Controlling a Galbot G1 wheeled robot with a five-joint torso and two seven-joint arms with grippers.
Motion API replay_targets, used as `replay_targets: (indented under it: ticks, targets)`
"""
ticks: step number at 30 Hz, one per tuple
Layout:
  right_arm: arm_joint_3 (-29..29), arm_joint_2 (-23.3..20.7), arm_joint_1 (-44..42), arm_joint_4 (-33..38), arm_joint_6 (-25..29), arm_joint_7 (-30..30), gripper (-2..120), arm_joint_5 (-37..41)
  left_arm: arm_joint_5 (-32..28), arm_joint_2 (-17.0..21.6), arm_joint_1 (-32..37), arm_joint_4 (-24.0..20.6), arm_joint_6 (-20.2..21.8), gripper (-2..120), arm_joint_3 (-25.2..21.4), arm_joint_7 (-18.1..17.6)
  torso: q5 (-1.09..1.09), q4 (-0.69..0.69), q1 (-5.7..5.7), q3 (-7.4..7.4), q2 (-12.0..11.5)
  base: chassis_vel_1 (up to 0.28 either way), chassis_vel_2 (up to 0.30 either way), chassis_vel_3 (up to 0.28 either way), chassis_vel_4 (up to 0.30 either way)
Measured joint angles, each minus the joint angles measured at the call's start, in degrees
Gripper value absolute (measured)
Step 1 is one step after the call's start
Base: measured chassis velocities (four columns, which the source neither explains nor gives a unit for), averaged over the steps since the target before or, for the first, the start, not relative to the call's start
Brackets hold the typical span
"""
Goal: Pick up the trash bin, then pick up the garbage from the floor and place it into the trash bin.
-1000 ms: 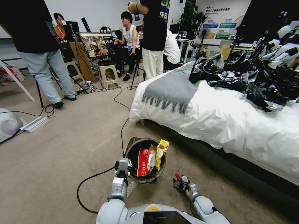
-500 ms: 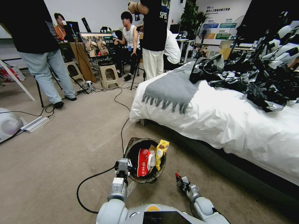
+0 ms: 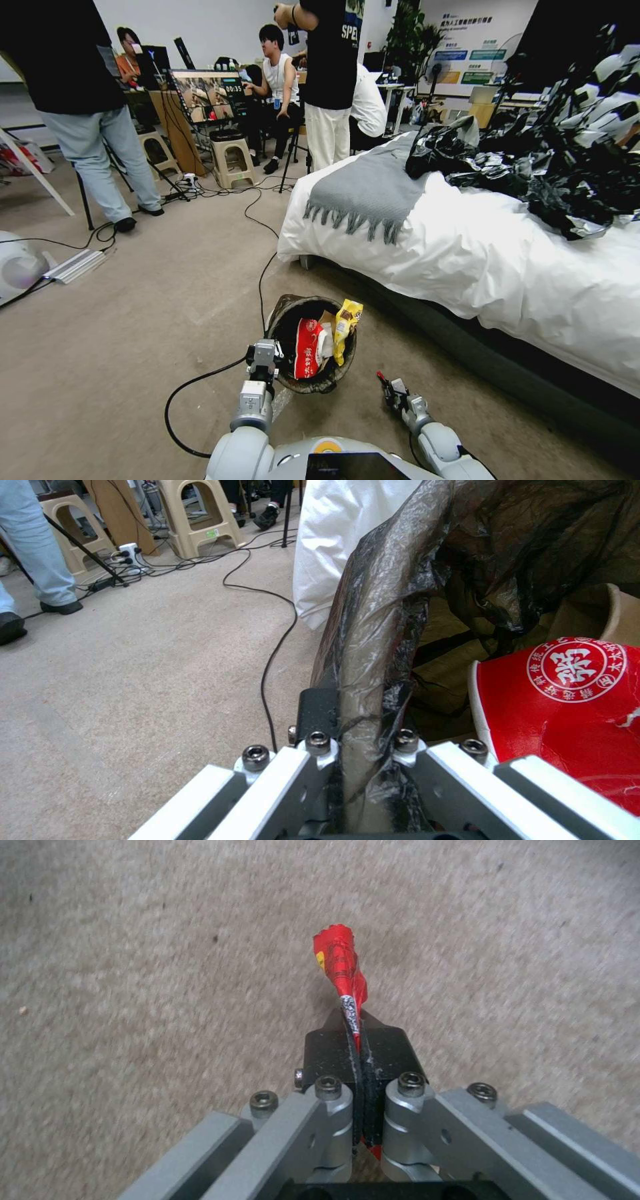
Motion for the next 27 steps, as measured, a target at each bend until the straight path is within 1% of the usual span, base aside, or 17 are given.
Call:
replay_targets:
  ticks: [4,6,7,10,11,14,15,17,18,19,22,24,25,26,27]
  targets:
    - [0.9,0.4,-0.2,2.5,1.2,1.2,0,-0.2,0.0,-0.2,-0.2,0.3,0.0,0,0.0,0.0,0.0,0.01,0.0,0.0,0.0,0.0,0.0,0.0,0.0]
    - [2.2,0.5,-0.7,5.5,2.2,1.7,0,0.1,0.1,-0.2,-0.3,0.6,0.0,0,0.2,0.0,0.0,0.01,0.0,0.0,0.0,0.0,0.0,0.0,0.0]
    - [2.2,0.5,-0.7,5.5,2.2,1.7,0,0.1,0.1,-0.2,-0.3,0.6,0.0,0,0.2,0.0,0.0,0.01,0.0,0.0,0.0,0.0,0.0,0.0,0.0]
    - [4.2,0.8,-1.6,11.3,4.9,2.1,0,1.0,0.1,-0.1,-0.5,0.9,0.0,0,0.4,0.0,-0.01,0.0,0.0,0.0,0.0,0.0,0.0,0.0,0.0]
    - [4.2,0.8,-1.6,11.3,4.9,2.1,0,1.0,0.1,-0.1,-0.5,0.9,0.0,0,0.4,0.0,-0.01,0.0,0.0,0.0,0.0,0.0,0.0,0.0,0.0]
    - [5.8,1.0,-2.5,19.2,7.5,2.1,0,1.6,0.1,-0.1,-0.6,0.9,0.0,0,0.4,0.1,-0.02,0.01,0.0,0.0,0.0,0.0,0.0,0.0,0.0]
    - [5.8,1.0,-2.5,19.2,7.5,2.1,0,1.6,0.1,-0.1,-0.6,0.9,0.0,0,0.4,0.1,-0.02,0.01,0.0,0.0,0.0,0.0,0.0,0.0,0.0]
    - [5.9,1.1,-3.0,25.1,11.8,-0.2,0,4.1,0.1,-0.1,-0.6,1.1,0.0,0,0.5,0.1,0.0,-0.01,0.0,0.0,0.0,0.0,0.0,0.0,0.0]
    - [5.9,1.2,-3.0,26.3,13.3,-1.1,0,4.6,0.1,-0.1,-0.5,1.1,0.0,0,0.5,0.1,0.0,0.01,0.0,0.0,0.0,0.0,0.0,0.0,0.0]
    - [5.9,1.2,-3.0,26.3,13.3,-1.1,0,4.6,0.1,-0.1,-0.5,1.1,0.0,0,0.5,0.1,0.0,0.01,0.0,0.0,0.0,0.0,0.0,0.0,0.0]
    - [5.9,1.3,-2.9,30.3,17.2,-4.4,0,6.9,0.1,-0.1,-0.5,1.3,0.0,0,0.6,0.1,-0.01,0.01,0.0,0.0,0.0,0.0,0.0,0.0,0.0]
    - [5.8,1.3,-3.0,31.3,17.9,-5.1,0,7.6,0.1,-0.1,-0.5,1.3,0.0,0,0.7,0.1,0.0,0.01,0.0,0.0,0.0,0.0,0.0,0.0,0.0]
    - [5.6,1.3,-3.0,33.6,19.1,-6.8,0,9.2,0.2,-0.1,-0.5,1.4,0.0,0,0.7,0.1,0.0,0.01,0.0,0.0,0.0,0.0,0.0,0.0,0.0]
    - [5.1,1.2,-3.5,39.6,21.0,-10.9,0,11.7,0.3,-0.1,-0.4,1.5,0.0,0,0.7,0.1,0.0,0.01,0.0,0.0,0.0,0.0,0.0,0.0,0.0]
    - [5.1,1.2,-3.5,39.6,21.0,-10.9,0,11.7,0.3,-0.1,-0.4,1.5,0.0,0,0.7,0.1,0.0,0.01,0.0,0.0,0.0,0.0,0.0,0.0,0.0]
